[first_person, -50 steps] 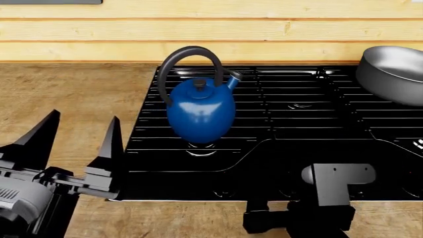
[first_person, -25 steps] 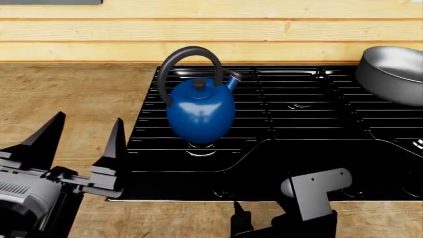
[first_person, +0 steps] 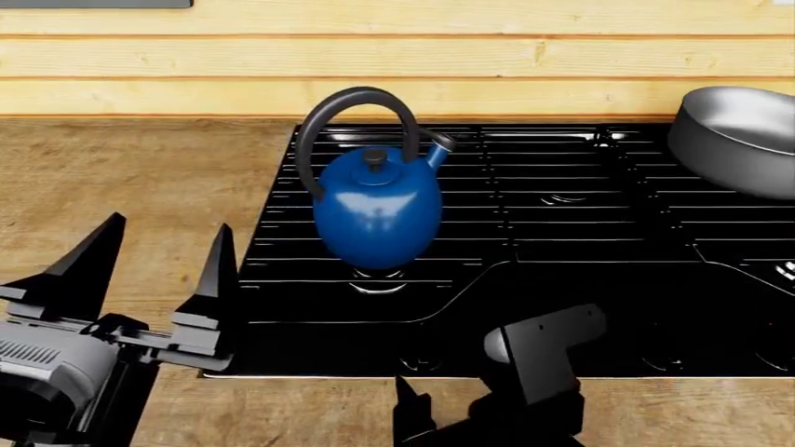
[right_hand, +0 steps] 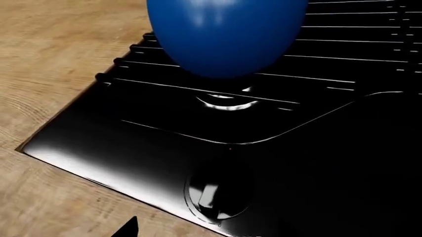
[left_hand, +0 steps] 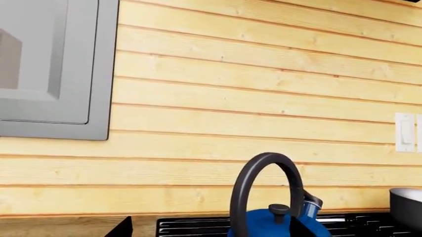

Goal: Pick the kettle from the counter and place it on a stove burner. Then turn the burner on.

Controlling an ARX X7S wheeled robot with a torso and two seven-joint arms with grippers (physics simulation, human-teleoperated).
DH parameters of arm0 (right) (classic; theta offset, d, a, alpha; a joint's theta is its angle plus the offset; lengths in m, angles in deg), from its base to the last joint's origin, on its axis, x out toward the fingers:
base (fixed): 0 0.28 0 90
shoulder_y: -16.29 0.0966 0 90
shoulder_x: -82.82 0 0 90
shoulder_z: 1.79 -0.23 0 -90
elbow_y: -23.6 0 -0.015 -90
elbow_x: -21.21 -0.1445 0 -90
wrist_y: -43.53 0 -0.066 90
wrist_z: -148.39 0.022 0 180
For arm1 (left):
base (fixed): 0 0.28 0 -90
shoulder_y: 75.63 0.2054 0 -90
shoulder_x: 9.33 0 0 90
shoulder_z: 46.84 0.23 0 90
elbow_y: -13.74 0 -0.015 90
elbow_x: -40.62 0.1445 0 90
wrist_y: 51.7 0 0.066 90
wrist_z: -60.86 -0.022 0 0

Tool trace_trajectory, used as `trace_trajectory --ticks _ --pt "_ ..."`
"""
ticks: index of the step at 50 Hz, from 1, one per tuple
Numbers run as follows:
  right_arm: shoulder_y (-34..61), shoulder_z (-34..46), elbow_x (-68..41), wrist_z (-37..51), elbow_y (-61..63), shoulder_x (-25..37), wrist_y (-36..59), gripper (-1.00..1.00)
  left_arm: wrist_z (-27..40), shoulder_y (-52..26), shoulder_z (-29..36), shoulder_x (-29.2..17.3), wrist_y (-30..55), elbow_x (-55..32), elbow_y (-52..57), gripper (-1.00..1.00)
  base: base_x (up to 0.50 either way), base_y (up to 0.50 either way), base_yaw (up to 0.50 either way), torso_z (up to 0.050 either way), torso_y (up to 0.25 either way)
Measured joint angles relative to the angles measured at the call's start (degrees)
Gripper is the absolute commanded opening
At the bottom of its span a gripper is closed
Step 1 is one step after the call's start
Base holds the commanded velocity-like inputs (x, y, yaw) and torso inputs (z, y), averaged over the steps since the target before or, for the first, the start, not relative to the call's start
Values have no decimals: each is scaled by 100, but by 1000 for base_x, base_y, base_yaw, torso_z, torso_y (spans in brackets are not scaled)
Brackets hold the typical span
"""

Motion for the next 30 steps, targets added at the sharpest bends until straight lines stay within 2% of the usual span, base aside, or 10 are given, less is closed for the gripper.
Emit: trace_trajectory --ticks 30 --pt "17 263 1095 -515 -499 -427 -254 100 -74 78 55 58 -186 75 -186 100 0 0 0 0 0"
